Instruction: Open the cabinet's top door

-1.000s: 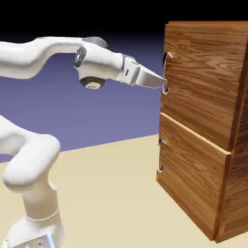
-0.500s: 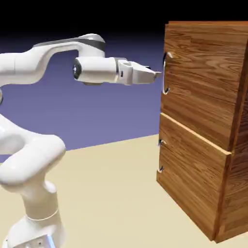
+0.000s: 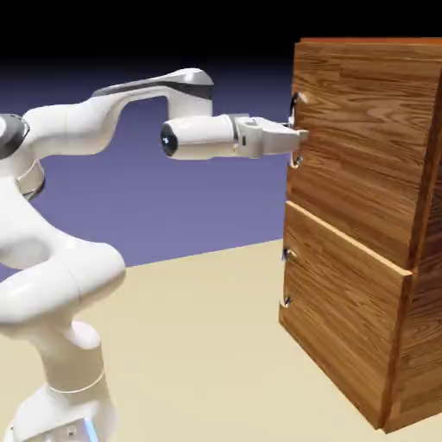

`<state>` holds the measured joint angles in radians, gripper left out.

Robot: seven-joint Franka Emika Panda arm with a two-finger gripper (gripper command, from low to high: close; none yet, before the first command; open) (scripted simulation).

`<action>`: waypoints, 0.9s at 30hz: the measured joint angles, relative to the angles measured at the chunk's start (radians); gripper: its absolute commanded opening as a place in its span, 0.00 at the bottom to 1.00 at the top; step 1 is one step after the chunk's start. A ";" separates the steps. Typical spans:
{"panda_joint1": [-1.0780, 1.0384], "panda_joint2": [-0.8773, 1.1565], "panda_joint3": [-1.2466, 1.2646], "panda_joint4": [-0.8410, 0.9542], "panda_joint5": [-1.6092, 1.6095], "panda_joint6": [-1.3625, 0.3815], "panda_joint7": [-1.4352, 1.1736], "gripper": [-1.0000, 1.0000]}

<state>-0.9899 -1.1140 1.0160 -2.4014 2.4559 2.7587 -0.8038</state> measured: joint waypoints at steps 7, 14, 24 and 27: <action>0.239 -0.056 -0.244 -0.238 -0.151 -0.218 -0.025 0.00; 0.380 -0.134 -0.497 -0.403 -0.369 -0.419 -0.019 0.00; 0.426 -0.193 -0.860 -0.505 -0.718 -0.700 -0.017 0.00; 0.422 -0.184 -0.969 -0.508 -0.822 -0.786 -0.025 0.00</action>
<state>-0.5680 -1.2981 0.0474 -2.9089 1.6337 1.9725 -0.8292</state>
